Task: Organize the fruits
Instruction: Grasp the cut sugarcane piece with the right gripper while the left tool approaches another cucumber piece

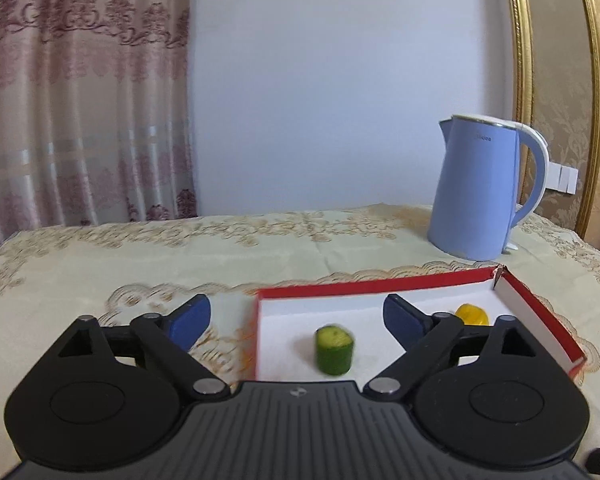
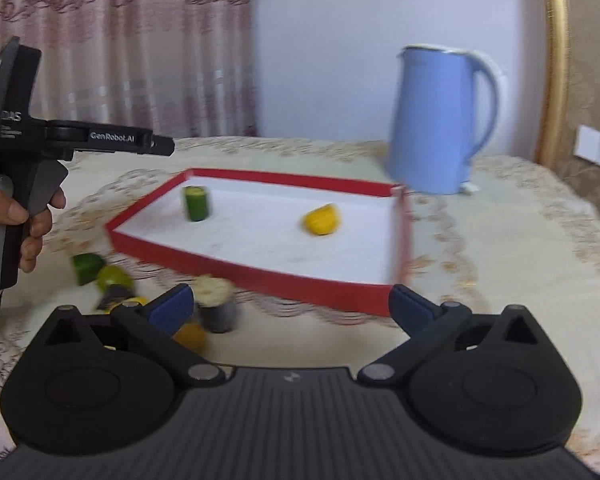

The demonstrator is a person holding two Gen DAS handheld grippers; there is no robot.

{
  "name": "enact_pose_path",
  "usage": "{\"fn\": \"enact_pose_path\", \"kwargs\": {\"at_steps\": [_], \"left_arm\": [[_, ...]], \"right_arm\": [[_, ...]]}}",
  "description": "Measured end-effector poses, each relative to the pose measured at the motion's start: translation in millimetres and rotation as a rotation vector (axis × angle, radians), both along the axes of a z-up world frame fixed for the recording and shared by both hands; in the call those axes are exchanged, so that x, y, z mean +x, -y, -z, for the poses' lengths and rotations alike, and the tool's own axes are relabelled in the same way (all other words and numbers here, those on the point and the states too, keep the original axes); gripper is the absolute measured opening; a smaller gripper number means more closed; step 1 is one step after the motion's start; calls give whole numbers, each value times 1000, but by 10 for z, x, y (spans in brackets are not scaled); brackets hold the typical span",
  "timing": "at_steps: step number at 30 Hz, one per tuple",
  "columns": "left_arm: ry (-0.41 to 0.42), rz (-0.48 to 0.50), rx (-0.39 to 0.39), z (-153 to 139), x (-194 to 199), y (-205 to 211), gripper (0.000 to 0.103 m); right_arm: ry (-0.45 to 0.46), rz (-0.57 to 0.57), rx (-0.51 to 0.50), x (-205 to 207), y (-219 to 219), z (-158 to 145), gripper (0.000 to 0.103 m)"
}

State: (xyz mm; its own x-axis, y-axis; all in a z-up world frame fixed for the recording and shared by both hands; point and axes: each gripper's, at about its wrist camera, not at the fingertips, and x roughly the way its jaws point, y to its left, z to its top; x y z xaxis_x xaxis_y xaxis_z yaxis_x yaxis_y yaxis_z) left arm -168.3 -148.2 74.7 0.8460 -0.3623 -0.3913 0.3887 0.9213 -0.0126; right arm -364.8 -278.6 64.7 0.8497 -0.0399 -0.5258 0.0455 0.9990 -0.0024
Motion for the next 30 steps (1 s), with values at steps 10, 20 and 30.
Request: {"fn": "enact_pose_path", "kwargs": {"at_steps": [10,20,30], "left_arm": [[-60,-83,-25,186,-232,-535,95],[-80,-72,-3,271,-261,-537,95],[-88,-69,9,308,-283,-526,95]], "right_arm": [[-79,-58,35,354,-187,216,77],[-102,-62,48,450,-204,244,51],[-144,-14,37,554,-54,289,51]]}}
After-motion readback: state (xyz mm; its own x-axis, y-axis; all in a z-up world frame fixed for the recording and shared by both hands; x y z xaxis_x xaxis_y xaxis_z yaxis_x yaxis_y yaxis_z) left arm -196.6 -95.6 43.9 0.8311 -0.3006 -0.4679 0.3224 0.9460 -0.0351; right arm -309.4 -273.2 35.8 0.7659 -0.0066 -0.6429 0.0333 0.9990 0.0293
